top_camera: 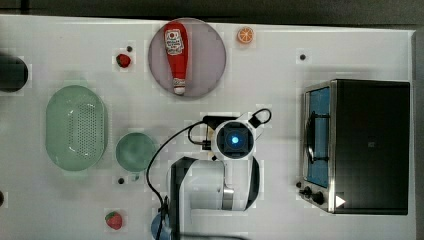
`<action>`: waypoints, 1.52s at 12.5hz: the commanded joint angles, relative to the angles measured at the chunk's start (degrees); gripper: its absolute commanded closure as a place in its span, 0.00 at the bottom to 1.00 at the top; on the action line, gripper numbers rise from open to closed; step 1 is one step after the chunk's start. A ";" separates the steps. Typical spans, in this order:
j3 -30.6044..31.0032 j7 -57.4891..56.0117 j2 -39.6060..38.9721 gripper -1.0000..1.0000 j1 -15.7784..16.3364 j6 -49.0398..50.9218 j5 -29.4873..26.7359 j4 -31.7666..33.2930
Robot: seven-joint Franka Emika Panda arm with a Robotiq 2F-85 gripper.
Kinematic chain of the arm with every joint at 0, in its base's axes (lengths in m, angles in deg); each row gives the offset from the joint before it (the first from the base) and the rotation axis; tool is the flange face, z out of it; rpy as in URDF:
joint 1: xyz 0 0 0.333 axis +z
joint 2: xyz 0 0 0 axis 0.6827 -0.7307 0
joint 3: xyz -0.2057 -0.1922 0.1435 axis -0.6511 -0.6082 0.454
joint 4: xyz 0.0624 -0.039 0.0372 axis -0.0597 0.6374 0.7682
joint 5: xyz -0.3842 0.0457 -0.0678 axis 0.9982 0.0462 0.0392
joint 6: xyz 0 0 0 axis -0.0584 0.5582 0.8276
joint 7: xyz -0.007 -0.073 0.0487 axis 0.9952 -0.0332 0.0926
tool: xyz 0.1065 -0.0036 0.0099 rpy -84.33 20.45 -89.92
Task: Pick Banana and place it in mug.
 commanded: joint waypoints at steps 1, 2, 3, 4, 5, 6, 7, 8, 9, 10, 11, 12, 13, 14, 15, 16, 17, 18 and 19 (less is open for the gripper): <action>-0.59 -1.69 10.59 0.73 -1.08 7.46 -0.71 -1.87; -0.63 -1.66 13.82 0.73 -1.10 10.82 -0.71 -2.60; -0.78 -1.68 16.90 0.73 -1.17 14.14 -0.70 -3.55; -1.14 -1.62 19.73 0.73 -1.18 17.74 -0.71 -4.48; -1.24 -1.57 22.19 0.73 -1.15 21.62 -0.71 -5.35; -0.83 -1.50 24.07 0.73 -0.87 25.74 -0.71 -5.97; 0.27 -0.87 25.29 0.73 -0.30 29.59 -0.71 -6.51; 2.08 1.04 25.93 0.73 0.33 31.96 -0.71 -6.81; 4.38 4.54 26.03 0.73 0.96 32.56 -0.71 -7.02; 7.03 8.38 25.87 0.73 1.54 32.67 -0.72 -7.03; 9.91 12.77 25.57 0.73 2.07 32.66 -0.77 -7.05; 12.86 17.72 25.07 0.73 2.39 32.56 -0.97 -7.07; 15.68 22.81 24.48 0.73 2.60 31.94 -2.08 -7.10; 18.35 27.35 23.78 0.73 2.74 31.81 -3.91 -7.11; 20.90 31.38 22.80 0.73 2.76 31.31 -6.43 -7.12; 22.87 34.69 21.65 0.73 2.77 29.64 -8.28 -7.12; 24.37 37.29 20.25 0.73 2.77 27.31 -9.03 -7.13; 25.40 39.11 18.57 0.73 2.76 24.14 -9.15 -7.09; 26.09 40.23 16.64 0.73 2.77 21.96 -9.15 -7.01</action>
